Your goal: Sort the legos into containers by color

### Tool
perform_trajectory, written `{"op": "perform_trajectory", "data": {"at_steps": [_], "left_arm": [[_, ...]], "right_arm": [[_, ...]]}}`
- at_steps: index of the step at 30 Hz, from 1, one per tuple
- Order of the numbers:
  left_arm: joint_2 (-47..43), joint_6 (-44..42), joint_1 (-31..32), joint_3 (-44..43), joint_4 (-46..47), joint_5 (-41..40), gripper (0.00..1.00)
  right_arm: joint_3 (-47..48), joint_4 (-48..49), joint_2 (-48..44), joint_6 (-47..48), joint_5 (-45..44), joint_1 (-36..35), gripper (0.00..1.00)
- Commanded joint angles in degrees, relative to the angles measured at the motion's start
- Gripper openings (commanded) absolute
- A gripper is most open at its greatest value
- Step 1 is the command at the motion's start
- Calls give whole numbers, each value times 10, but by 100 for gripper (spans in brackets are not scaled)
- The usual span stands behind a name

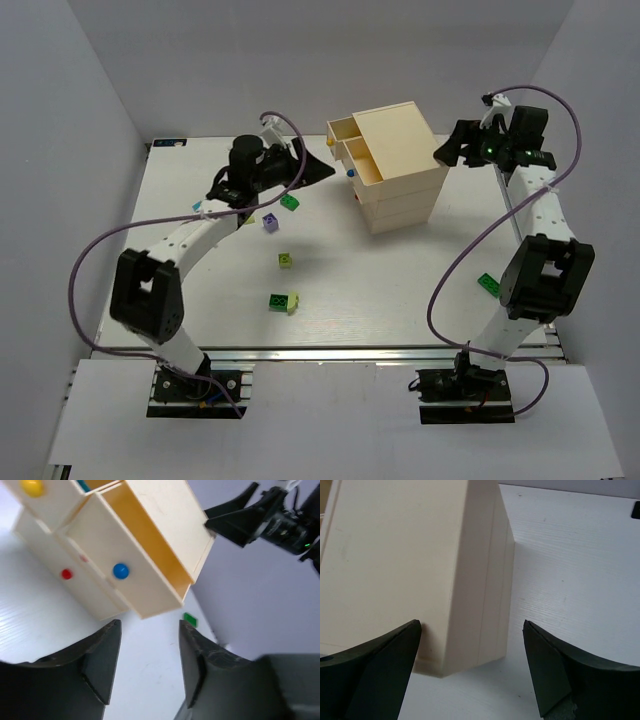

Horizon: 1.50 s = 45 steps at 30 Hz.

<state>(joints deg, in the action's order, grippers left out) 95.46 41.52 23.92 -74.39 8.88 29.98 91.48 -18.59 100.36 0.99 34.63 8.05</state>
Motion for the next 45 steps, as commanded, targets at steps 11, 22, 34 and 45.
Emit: {"op": "perform_trajectory", "data": {"at_steps": [11, 22, 34, 45], "left_arm": [[-156, -121, -132, 111, -306, -260, 19], [-32, -95, -225, -24, -434, -467, 98], [241, -24, -273, -318, -627, -508, 98], [300, -33, -290, -349, -623, -483, 93]], "right_arm": [[-139, 38, -233, 95, -135, 53, 85], [-326, 68, -471, 81, 288, 46, 85], [-369, 67, -487, 95, 308, 44, 86], [-372, 59, -480, 103, 308, 45, 86]]}}
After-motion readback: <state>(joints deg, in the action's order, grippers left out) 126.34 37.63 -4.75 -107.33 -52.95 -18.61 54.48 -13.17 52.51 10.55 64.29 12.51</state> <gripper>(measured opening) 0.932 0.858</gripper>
